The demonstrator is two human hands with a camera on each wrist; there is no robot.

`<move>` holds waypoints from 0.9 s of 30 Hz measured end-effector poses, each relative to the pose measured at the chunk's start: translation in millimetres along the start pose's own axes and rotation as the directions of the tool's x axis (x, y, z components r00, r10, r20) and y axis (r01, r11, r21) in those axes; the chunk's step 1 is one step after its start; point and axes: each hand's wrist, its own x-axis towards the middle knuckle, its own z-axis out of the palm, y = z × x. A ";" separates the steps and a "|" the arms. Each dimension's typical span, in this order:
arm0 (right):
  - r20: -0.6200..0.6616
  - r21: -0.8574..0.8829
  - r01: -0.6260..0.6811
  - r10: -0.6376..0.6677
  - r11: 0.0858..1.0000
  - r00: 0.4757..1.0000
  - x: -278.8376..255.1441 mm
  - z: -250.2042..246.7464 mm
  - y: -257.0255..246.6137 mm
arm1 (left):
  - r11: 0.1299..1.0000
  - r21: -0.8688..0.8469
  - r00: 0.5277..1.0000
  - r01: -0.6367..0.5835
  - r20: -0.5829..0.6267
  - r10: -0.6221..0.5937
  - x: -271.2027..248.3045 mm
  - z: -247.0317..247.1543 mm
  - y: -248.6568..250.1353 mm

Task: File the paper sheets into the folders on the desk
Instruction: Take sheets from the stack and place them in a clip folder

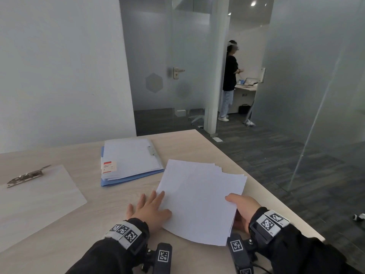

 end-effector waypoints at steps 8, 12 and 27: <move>-0.029 0.010 -0.001 0.001 1.000 1.000 8.9 -1.9 2.4 | 0.999 0.044 1.000 0.001 0.030 -0.002 -1.3 -2.3 2.4; -0.078 0.016 -0.011 0.012 1.000 0.997 17.4 -3.5 0.9 | 0.999 0.041 0.999 -0.002 0.038 0.000 -0.7 -2.4 1.7; -0.044 -0.151 0.142 -0.150 0.978 0.988 25.5 11.0 -22.6 | 0.999 0.052 0.999 -0.001 0.036 -0.001 0.4 -1.1 -0.3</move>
